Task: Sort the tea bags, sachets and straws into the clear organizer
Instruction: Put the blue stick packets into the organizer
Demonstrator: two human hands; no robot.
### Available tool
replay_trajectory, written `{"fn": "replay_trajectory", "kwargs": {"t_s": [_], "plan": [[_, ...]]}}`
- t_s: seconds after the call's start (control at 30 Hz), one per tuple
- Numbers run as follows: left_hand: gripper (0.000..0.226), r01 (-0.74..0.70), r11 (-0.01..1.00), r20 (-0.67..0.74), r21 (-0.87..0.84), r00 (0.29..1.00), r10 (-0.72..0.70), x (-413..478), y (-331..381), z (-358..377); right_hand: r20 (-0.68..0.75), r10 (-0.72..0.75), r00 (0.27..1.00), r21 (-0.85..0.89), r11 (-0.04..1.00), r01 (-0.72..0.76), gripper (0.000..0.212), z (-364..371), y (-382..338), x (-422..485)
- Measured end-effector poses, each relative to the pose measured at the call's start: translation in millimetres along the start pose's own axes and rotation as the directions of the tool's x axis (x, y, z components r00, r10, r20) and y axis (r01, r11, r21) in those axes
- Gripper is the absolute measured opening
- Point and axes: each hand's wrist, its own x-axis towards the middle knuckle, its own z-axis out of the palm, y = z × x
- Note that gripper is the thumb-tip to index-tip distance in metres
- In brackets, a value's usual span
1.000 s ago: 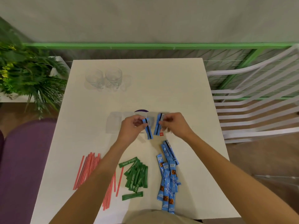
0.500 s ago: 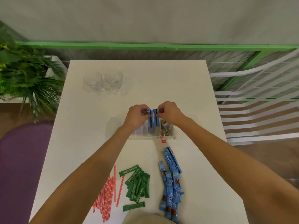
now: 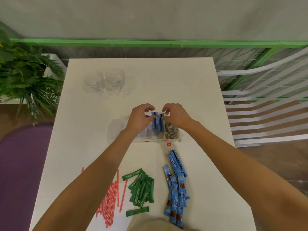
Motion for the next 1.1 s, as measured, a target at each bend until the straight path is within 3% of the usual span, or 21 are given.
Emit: {"fn": "replay_trajectory", "kwargs": {"t_s": [0.2,0.33,0.5,0.6,0.7,0.8,0.93,1.03,1.1], "plan": [[0.021,-0.139,0.988,-0.212,-0.071,0.970,0.121,-51,3,-5,-0.340,-0.032,0.940,0.180,0.979,0.098,0.024,-20,14,-46],[0.019,-0.093,0.984,-0.095,-0.150,0.992,0.079,-98,0,11,-0.443,0.099,0.891,0.407,0.908,0.101,0.013,-21,28,-94],[0.017,0.083,0.994,0.141,-0.069,0.987,-0.073,-134,-23,48,-0.238,0.258,0.936,0.507,0.855,-0.107,0.009,23,57,-142],[0.010,0.114,0.991,0.227,0.076,0.965,-0.128,-147,-32,65,-0.088,0.307,0.948,0.373,0.892,-0.255,0.011,60,73,-158],[0.015,0.042,0.954,0.293,0.296,0.947,-0.133,-154,-37,77,-0.009,0.362,0.932,0.198,0.914,-0.353,0.010,84,75,-165],[0.029,-0.025,0.901,0.332,0.434,0.934,-0.134,-157,-38,85,-0.001,0.355,0.935,0.005,0.935,-0.355,0.025,92,69,-159],[0.034,-0.053,0.875,0.319,0.481,0.940,-0.118,-158,-31,98,0.006,0.331,0.944,-0.140,0.934,-0.327,0.022,94,60,-151],[0.029,-0.048,0.865,0.303,0.500,0.945,-0.123,-160,-27,105,0.024,0.340,0.940,-0.138,0.932,-0.334,0.014,94,59,-150],[0.020,-0.031,0.868,0.290,0.495,0.948,-0.131,-158,-25,105,0.021,0.368,0.930,-0.049,0.929,-0.367,0.007,94,62,-151]]}}
